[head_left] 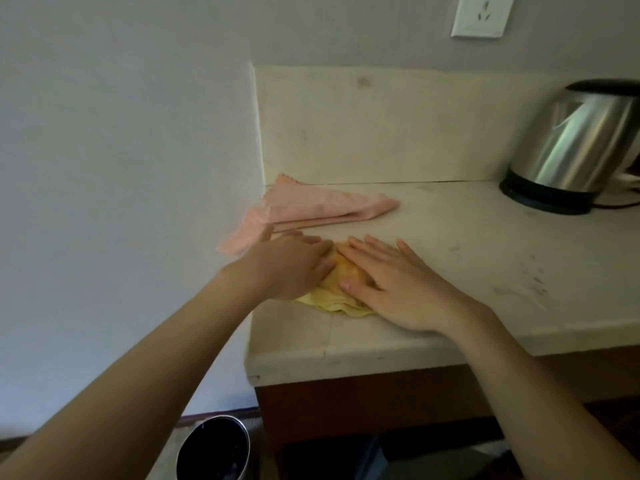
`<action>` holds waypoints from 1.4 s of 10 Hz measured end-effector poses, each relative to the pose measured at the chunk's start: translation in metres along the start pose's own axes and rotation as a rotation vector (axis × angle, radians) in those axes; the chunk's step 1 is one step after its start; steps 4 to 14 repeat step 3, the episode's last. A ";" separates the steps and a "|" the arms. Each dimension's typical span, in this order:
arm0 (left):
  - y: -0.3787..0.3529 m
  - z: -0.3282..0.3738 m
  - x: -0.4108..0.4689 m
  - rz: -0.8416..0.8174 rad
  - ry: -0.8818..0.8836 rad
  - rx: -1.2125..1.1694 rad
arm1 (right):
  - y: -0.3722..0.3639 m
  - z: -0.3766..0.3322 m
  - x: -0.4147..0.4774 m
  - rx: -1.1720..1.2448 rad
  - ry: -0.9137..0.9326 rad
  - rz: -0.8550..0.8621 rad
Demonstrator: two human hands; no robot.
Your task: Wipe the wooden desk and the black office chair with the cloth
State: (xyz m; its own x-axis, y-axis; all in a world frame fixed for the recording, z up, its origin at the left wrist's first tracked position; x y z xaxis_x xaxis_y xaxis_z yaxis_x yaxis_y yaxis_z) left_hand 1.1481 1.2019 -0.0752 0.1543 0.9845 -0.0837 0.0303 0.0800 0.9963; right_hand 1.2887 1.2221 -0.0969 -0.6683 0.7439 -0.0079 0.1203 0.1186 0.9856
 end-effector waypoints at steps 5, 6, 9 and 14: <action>-0.015 0.003 -0.031 0.179 0.233 -0.161 | 0.025 -0.009 0.007 -0.229 0.096 0.016; -0.015 0.003 -0.031 0.179 0.233 -0.161 | 0.025 -0.009 0.007 -0.229 0.096 0.016; -0.015 0.003 -0.031 0.179 0.233 -0.161 | 0.025 -0.009 0.007 -0.229 0.096 0.016; -0.015 0.003 -0.031 0.179 0.233 -0.161 | 0.025 -0.009 0.007 -0.229 0.096 0.016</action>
Point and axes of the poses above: each hand's wrist, its own x-axis towards the middle knuckle, its own y-axis out of the back of the hand, z = x × y, the point moved 5 cm from there along x, towards the middle knuckle
